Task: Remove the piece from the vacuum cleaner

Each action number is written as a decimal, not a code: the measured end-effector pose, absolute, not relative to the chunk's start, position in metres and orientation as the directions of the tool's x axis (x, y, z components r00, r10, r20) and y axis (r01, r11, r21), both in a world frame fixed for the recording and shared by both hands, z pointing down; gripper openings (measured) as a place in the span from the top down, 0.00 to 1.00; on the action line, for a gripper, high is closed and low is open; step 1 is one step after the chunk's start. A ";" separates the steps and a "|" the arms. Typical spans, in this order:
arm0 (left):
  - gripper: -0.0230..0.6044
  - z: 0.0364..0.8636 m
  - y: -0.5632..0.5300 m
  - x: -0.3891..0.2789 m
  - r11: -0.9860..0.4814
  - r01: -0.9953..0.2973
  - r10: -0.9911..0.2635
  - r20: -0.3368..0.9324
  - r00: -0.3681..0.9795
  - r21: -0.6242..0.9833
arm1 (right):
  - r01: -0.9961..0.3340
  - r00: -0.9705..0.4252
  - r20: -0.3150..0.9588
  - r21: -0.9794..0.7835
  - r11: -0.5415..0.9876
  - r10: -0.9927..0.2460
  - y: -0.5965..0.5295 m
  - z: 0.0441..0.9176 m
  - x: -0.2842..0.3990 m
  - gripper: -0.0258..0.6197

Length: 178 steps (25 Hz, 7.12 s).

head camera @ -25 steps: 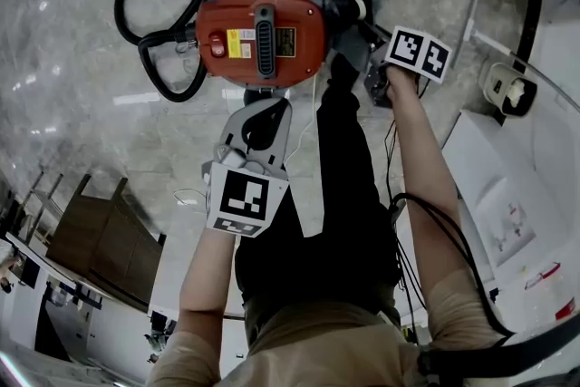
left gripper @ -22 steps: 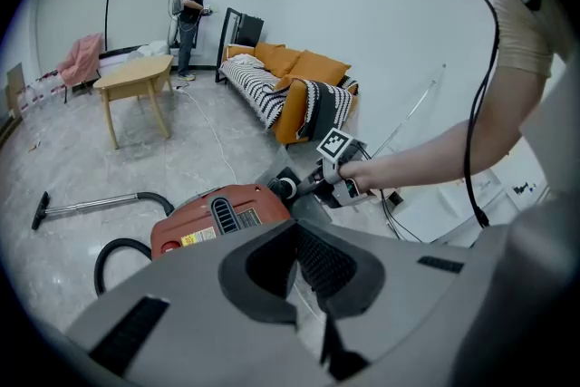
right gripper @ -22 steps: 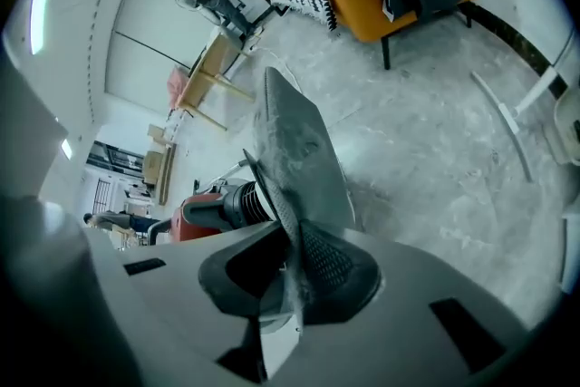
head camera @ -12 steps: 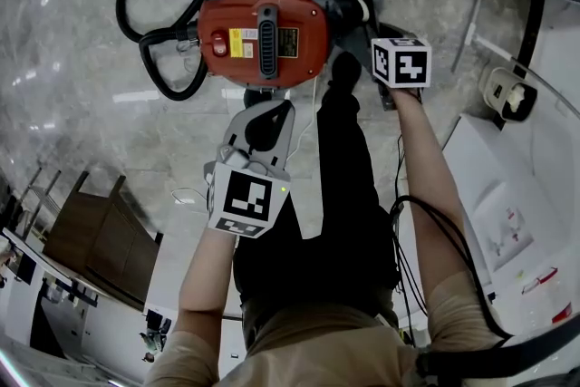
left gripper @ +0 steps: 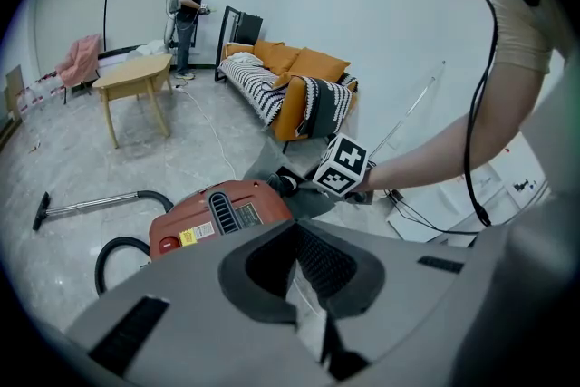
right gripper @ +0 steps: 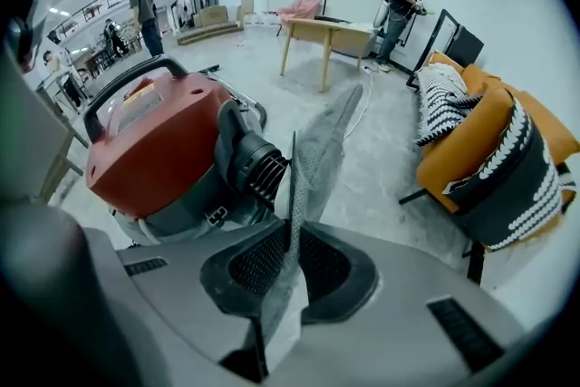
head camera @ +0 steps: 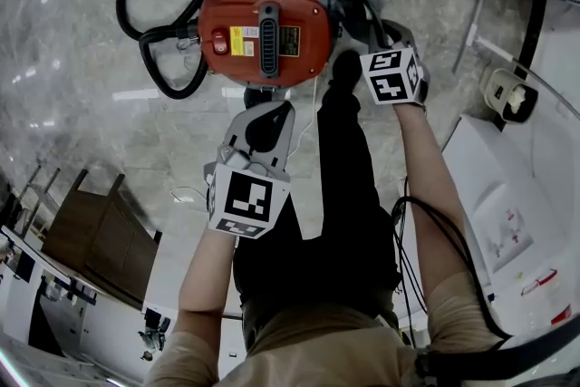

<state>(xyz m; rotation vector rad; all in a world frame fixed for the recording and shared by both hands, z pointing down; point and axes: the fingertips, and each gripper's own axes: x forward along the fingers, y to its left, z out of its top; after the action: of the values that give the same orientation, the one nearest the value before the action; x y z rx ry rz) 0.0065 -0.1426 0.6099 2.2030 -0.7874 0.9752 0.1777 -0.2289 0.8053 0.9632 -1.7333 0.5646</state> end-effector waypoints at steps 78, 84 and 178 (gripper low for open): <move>0.96 0.628 -0.144 0.010 -0.626 -0.706 -0.242 0.777 0.580 0.331 | -0.743 -0.456 0.847 -0.531 -0.407 -0.272 -0.233 0.839 0.219 0.92; 0.96 0.633 -0.144 0.014 -0.622 -0.707 -0.233 0.782 0.578 0.337 | -0.849 -0.443 0.861 -0.493 -0.189 -0.251 -0.237 0.826 0.218 0.92; 0.96 0.230 -0.101 -0.132 -0.807 -0.591 -0.511 0.516 0.688 -0.012 | -0.875 -0.470 0.568 -0.397 0.276 -0.675 -0.124 0.273 0.057 0.92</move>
<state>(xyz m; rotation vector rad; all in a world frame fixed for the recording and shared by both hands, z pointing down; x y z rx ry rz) -0.1318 -0.1009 0.2295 2.7414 -0.9010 0.7668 0.0568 -0.1236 0.2735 1.4217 -2.2620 0.9912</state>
